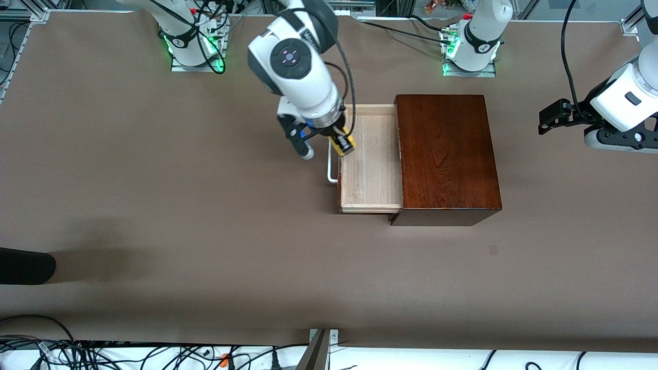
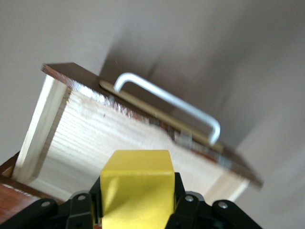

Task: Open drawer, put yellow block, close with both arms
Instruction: 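Carry the yellow cube with the right gripper over the open drawer, then open the right gripper to drop the cube into the drawer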

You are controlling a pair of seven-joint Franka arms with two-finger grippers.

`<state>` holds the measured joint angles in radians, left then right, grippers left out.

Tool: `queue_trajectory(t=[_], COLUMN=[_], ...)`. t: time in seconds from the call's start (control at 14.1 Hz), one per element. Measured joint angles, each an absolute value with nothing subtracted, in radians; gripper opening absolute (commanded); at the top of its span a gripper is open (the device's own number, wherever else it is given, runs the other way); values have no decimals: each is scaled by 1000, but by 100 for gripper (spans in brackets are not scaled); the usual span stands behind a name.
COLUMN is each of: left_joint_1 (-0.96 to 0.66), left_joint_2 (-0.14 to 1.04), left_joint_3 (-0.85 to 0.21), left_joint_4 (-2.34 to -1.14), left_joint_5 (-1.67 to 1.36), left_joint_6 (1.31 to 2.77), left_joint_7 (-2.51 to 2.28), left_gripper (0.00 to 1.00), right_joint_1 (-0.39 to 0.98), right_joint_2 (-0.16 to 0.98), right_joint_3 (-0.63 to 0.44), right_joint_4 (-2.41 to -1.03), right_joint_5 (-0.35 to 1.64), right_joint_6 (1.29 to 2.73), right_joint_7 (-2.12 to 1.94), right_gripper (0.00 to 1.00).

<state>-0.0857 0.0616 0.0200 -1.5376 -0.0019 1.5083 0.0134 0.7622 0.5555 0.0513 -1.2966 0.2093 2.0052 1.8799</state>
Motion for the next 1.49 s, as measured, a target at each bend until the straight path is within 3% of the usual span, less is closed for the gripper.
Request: queue_trajectory(t=[0.64, 1.06, 1.14, 1.21, 1.28, 1.49], left_joint_1=[-86, -91, -92, -92, -92, -92], left_joint_2=[62, 62, 62, 62, 62, 62], left_joint_3=[20, 19, 18, 16, 14, 12], left_joint_4=[-1538, -1538, -1538, -1538, -1538, -1538], left_joint_5=[-2, -2, -2, -2, -2, -2], left_joint_6=[1508, 1508, 1508, 1508, 1508, 1508], left_joint_7=[13, 13, 13, 13, 13, 14], left_gripper=[100, 100, 100, 100, 100, 100], right_joint_1=[857, 861, 861, 862, 862, 862], right_joint_2=[703, 717, 721, 726, 731, 735], right_joint_3=[47, 44, 44, 44, 44, 43], right_joint_4=[-1283, -1283, -1283, -1283, -1283, -1282], right_joint_5=[139, 139, 139, 139, 139, 121], right_joint_6=[2120, 2115, 2113, 2113, 2113, 2113], right_joint_7=[2246, 2260, 2260, 2260, 2260, 2260], right_gripper=[20, 22, 29, 58, 100, 100])
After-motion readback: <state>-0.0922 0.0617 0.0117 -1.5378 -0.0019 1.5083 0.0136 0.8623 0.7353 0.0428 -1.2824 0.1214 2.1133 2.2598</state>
